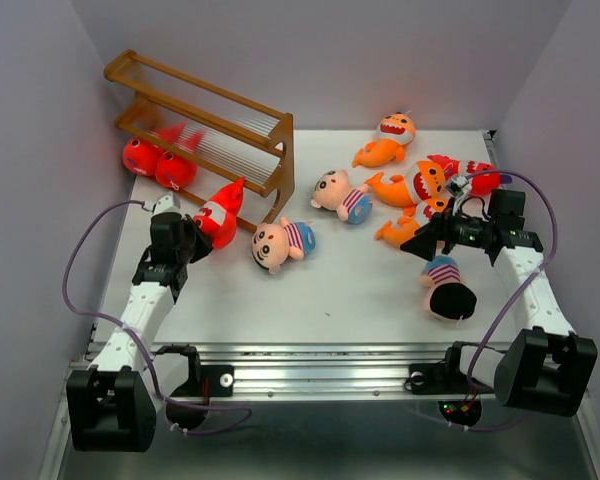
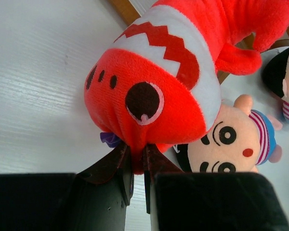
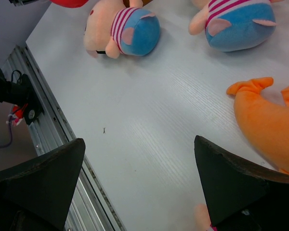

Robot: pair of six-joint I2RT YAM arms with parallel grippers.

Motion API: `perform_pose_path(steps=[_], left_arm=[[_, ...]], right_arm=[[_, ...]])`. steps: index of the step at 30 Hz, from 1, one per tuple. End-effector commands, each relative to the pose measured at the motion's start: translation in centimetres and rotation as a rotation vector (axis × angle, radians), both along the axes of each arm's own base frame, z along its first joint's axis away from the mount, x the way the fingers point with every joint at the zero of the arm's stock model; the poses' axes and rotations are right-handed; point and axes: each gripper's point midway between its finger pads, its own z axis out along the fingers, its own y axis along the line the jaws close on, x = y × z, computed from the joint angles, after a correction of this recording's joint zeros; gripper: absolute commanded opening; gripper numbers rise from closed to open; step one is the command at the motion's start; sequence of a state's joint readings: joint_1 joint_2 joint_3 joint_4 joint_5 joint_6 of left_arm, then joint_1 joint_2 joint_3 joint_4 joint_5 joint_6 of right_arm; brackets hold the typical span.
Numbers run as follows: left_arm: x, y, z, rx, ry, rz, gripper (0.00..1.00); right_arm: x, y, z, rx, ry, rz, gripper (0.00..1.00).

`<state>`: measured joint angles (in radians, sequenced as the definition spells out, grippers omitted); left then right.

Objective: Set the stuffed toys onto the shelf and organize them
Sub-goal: Place the stuffed toy onto shelf

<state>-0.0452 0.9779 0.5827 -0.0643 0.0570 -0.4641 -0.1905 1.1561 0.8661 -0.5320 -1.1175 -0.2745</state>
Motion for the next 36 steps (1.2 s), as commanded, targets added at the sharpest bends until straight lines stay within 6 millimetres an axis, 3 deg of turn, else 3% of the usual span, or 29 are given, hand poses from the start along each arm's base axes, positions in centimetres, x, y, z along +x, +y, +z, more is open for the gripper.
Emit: perform_pose_path(steps=[1,12,19,23,36], left_arm=[[1.8,-0.5,4.1,-0.006,-0.149,-0.041,0.0],[0.6,1.2,1.3,-0.009,-0.085,0.002,0.0],[-0.1,0.6,1.5,-0.056,-0.094,-0.007,0.0],[-0.1,0.7,2.6,-0.05,-0.13,-0.002,0.0],[-1.0,0.9,2.3,-0.045,-0.09,-0.002,0.0]], right_arm=[[0.3,-0.2,1.0,-0.017,-0.069,0.002,1.0],[0.3,-0.3,0.8,-0.018,-0.061,0.002,1.0],[0.3,-0.3,0.8,-0.018,-0.061,0.002,1.0],[0.2,-0.2,0.9,-0.017,-0.064,0.005,1.0],[0.2,-0.2,0.8,-0.016,-0.061,0.009,1.0]])
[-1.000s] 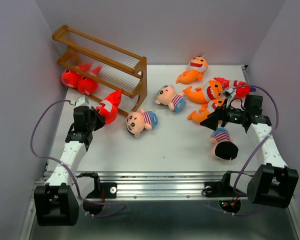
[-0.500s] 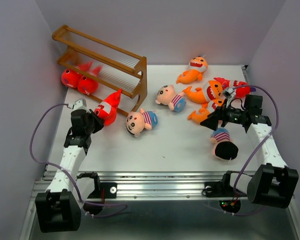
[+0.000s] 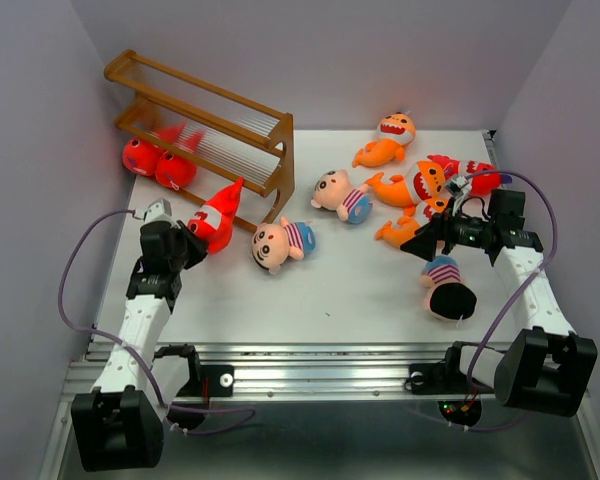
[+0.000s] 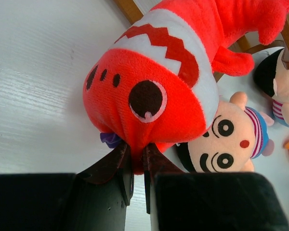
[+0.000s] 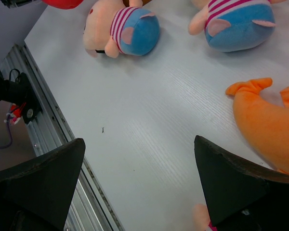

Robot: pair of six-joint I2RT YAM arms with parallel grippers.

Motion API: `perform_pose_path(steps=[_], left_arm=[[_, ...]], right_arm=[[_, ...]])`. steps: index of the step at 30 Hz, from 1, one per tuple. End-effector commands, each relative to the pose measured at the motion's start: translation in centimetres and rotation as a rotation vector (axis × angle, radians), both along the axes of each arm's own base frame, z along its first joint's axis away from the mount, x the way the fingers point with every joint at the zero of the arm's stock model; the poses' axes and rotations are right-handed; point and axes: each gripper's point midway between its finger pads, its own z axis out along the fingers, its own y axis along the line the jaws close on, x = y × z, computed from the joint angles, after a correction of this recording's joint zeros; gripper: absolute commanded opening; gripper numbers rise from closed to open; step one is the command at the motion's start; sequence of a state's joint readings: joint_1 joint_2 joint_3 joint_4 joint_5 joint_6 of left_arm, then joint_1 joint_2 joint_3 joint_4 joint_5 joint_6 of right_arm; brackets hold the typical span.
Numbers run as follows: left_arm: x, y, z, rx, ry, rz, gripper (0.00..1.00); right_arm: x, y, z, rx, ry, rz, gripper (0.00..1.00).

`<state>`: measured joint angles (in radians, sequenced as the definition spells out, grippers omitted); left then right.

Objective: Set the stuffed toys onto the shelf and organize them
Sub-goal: Place the stuffed toy onto shelf

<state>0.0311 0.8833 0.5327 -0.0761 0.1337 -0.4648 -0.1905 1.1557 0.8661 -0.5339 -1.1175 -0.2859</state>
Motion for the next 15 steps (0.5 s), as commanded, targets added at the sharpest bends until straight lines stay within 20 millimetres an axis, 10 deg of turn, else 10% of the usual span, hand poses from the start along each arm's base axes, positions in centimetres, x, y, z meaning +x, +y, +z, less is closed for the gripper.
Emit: perform_pose_path(steps=[1,15], left_arm=[[0.1,-0.2,1.8,-0.027,-0.052,-0.005,0.0],[-3.4,-1.7,5.6,-0.221,-0.15,0.047,0.0]], right_arm=[[0.2,-0.2,0.8,-0.011,-0.053,0.005,1.0],[0.3,-0.3,0.6,-0.014,-0.049,0.003,1.0]])
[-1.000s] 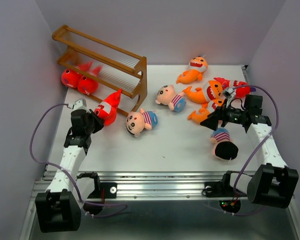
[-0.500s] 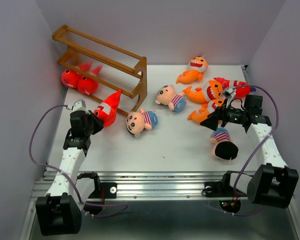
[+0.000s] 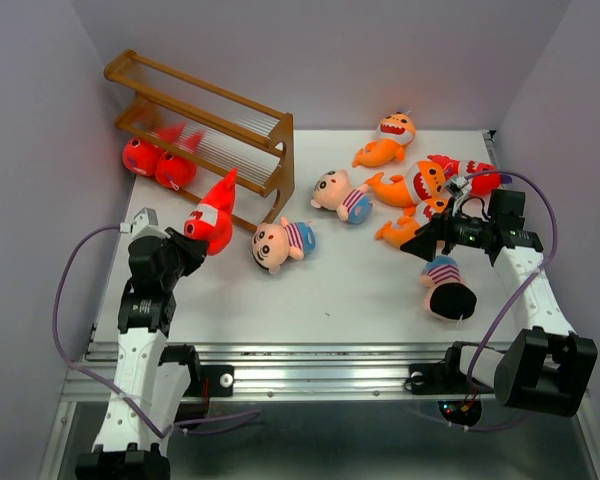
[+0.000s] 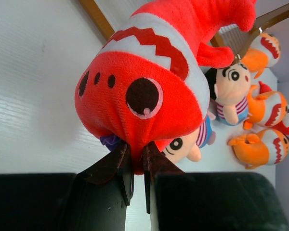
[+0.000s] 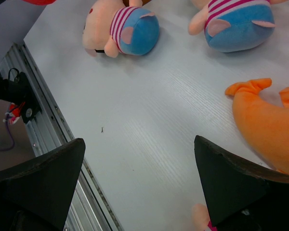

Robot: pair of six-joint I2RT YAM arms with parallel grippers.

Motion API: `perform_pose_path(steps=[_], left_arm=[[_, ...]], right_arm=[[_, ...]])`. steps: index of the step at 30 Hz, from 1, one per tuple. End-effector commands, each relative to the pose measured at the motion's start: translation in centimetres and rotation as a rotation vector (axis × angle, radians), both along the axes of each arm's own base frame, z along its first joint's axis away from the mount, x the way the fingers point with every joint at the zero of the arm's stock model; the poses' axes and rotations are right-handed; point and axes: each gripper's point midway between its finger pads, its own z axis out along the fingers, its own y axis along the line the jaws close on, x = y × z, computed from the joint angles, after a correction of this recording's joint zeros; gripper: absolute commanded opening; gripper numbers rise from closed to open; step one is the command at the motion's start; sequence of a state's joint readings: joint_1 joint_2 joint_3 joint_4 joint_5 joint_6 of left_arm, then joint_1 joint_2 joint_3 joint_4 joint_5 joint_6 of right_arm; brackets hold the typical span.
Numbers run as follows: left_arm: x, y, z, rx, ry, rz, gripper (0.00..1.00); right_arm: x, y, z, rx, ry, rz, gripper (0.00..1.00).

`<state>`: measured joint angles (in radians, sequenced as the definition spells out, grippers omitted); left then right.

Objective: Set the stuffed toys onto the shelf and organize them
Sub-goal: Place the stuffed toy onto shelf

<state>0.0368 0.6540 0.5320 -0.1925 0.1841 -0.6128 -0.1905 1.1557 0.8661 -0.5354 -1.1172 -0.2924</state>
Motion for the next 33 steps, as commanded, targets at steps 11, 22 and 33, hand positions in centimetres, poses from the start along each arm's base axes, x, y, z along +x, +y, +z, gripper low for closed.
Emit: perform_pose_path(steps=[11,22,33], left_arm=[[-1.5,0.5,2.2,-0.05,-0.064,0.068,0.0],[0.7,1.6,-0.2,-0.013,-0.008,0.11,0.0],[4.8,2.9,-1.8,-0.011,0.007,0.166,0.0]], right_arm=[[0.6,-0.5,0.2,-0.026,-0.035,-0.013,1.0],[0.6,-0.5,0.3,-0.027,-0.038,-0.013,1.0],[0.5,-0.4,0.5,-0.025,-0.043,-0.009,1.0]])
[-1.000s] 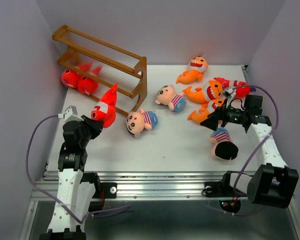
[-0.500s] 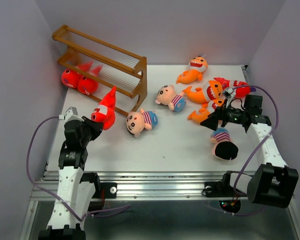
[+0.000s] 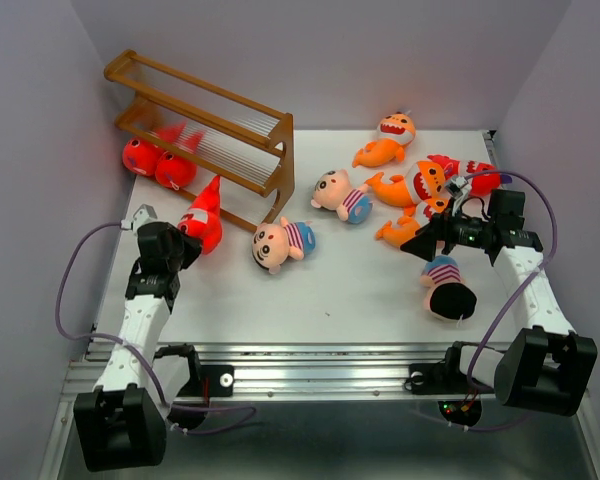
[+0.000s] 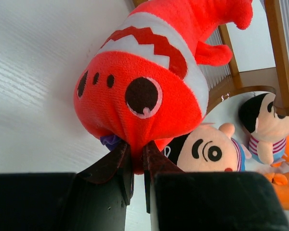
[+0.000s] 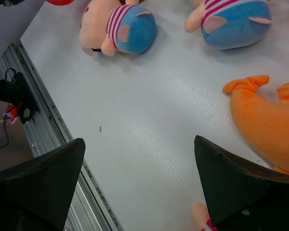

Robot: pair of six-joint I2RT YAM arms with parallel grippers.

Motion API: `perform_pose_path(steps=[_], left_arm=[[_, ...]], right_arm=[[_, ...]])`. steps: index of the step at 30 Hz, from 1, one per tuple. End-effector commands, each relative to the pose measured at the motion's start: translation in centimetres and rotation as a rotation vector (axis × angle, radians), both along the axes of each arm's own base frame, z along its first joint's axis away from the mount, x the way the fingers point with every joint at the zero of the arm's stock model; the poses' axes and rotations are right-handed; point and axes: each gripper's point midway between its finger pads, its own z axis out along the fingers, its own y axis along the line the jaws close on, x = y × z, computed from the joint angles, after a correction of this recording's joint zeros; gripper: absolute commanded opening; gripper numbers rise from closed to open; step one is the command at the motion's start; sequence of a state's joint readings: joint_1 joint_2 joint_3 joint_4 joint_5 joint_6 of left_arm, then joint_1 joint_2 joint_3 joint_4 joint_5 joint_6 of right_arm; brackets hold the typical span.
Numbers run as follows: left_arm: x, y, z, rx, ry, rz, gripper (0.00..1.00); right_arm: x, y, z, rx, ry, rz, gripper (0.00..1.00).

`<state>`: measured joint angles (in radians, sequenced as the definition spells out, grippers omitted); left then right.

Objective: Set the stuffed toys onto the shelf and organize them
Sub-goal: Place the stuffed toy onto shelf

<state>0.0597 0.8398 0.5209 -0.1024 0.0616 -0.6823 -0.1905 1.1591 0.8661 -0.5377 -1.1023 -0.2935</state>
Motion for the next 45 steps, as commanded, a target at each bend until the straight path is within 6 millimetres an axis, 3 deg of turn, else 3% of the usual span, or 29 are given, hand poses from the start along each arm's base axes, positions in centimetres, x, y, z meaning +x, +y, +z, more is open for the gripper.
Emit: perform_pose_path(steps=[1,9,19,22,33,38,45], left_arm=[[2.7,0.2,2.0,0.007,-0.108,-0.004,0.0],[5.5,-0.4,2.0,0.044,-0.102,-0.088,0.0],[11.0,-0.4,4.8,0.09,-0.158,-0.143,0.0],[12.6,-0.5,3.7,0.09,-0.131,-0.165,0.0],[17.5,-0.2,4.0,0.103,-0.169,-0.18,0.0],[19.0,0.1,3.7,0.103,-0.172,-0.162,0.0],[20.6,0.4,1.7,0.092,-0.127,-0.143,0.0]], right_arm=[[0.4,-0.3,0.8,-0.015,-0.051,0.001,1.0],[0.4,-0.3,0.7,-0.017,-0.049,0.001,1.0],[0.5,-0.4,0.5,-0.023,-0.043,-0.004,1.0],[0.6,-0.5,0.4,-0.028,-0.041,-0.008,1.0],[0.8,-0.7,0.0,-0.039,-0.037,-0.014,1.0],[0.9,-0.7,-0.1,-0.043,-0.034,-0.017,1.0],[1.0,-0.9,-0.2,-0.052,-0.037,-0.022,1.0]])
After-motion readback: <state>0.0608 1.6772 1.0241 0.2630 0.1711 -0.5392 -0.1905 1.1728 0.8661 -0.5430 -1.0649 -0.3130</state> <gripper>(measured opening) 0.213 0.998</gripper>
